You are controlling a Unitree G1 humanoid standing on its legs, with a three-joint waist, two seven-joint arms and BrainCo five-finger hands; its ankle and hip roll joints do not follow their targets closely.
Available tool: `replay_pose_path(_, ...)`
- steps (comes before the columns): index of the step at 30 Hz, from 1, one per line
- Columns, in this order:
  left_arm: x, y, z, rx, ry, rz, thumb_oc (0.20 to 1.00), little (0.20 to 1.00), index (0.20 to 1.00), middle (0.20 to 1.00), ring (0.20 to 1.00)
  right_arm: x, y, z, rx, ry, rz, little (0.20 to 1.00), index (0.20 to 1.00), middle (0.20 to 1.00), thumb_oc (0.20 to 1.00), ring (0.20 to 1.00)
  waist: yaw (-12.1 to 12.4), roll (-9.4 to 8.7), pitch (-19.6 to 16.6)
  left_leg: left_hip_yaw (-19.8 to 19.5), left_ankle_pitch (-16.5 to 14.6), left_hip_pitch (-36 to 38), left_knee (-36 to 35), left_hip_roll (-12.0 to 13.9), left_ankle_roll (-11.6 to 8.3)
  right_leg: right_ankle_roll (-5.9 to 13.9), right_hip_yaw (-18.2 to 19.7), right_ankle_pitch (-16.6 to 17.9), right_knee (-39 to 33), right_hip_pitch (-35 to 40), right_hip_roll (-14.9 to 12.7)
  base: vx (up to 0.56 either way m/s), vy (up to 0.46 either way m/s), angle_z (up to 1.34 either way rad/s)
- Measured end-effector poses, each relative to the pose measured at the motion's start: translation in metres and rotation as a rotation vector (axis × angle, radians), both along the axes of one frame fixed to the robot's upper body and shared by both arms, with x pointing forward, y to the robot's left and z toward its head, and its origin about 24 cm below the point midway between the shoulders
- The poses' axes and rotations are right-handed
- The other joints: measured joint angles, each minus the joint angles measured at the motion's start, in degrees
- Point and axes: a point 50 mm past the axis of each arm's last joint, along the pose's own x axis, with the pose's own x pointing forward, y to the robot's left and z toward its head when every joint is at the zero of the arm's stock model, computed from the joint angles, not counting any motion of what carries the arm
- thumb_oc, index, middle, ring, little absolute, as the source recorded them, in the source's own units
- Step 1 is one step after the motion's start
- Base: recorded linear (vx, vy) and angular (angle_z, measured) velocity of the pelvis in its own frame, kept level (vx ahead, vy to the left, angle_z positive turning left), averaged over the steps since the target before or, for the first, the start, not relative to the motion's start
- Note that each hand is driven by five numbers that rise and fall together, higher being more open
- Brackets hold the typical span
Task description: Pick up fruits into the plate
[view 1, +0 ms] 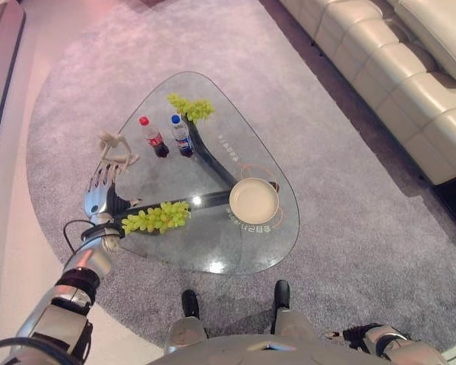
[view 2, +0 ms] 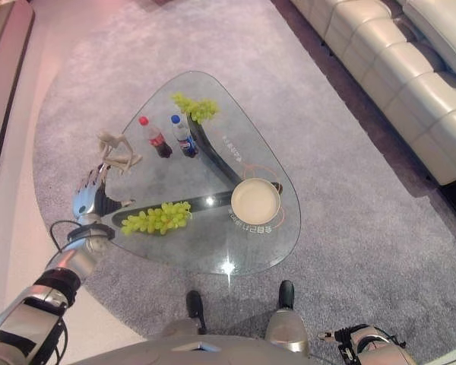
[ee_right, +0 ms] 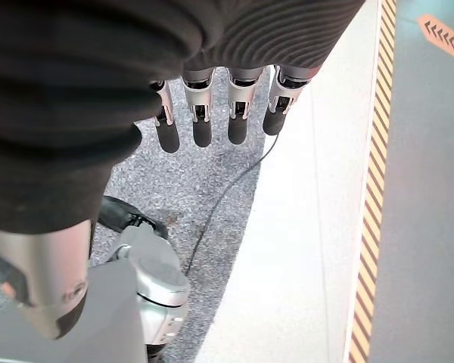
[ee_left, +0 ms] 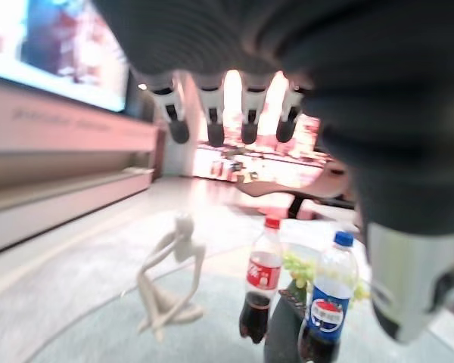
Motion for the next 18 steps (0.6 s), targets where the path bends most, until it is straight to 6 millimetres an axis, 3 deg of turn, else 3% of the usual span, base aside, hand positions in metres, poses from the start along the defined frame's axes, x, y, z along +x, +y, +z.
replay_pose_path(3, 0.005, 0.008, 0.013, 0.093, -0.007, -0.011, 1.000, 1.000, 1.000, 1.000, 1.000, 0.005, -0.002, 0.002, -0.003, -0.019, 0.004, 1.000, 1.000, 1.000, 1.000, 1.000, -0.1, 0.03, 0.8, 0.0, 0.2, -2.1, 0.0, 0.0, -0.06, -0.09, 0.1, 0.3, 0.0, -2.1, 0.0, -0.11, 0.005, -0.02)
replay_pose_path(9, 0.026, 0.018, 0.047, 0.264, -0.034, -0.022, 1.000, 1.000, 1.000, 1.000, 1.000, 0.053, -0.008, 0.019, -0.017, -0.155, 0.031, 1.000, 1.000, 1.000, 1.000, 1.000, -0.9, -0.08, 6.4, 0.4, 1.0, -5.0, 0.1, 0.0, 0.00, -0.28, 0.2, 1.1, 0.0, -5.1, 0.0, -0.12, -0.007, -0.02)
replay_pose_path(15, 0.050, 0.005, 0.079, 0.241, -0.084, -0.074, 1.000, 1.000, 1.000, 1.000, 1.000, 0.093, -0.015, 0.041, -0.033, -0.279, 0.035, 1.000, 1.000, 1.000, 1.000, 1.000, -1.8, -0.17, 11.8, 0.5, 1.1, -7.6, 1.0, 0.1, -0.04, -0.41, 0.3, 1.2, 1.0, -7.7, 0.0, -0.07, -0.008, 0.00)
replay_pose_path(18, 0.053, 0.006, 0.083, 0.193, -0.073, -0.064, 1.000, 1.000, 1.000, 1.000, 1.000, 0.103, -0.017, 0.047, -0.037, -0.309, 0.034, 1.000, 1.000, 1.000, 1.000, 1.000, -2.6, -0.50, 13.1, 0.5, 1.1, -7.9, 0.9, 0.2, -0.04, -0.42, 0.2, 1.2, 1.3, -8.2, 0.0, -0.04, -0.014, -0.01)
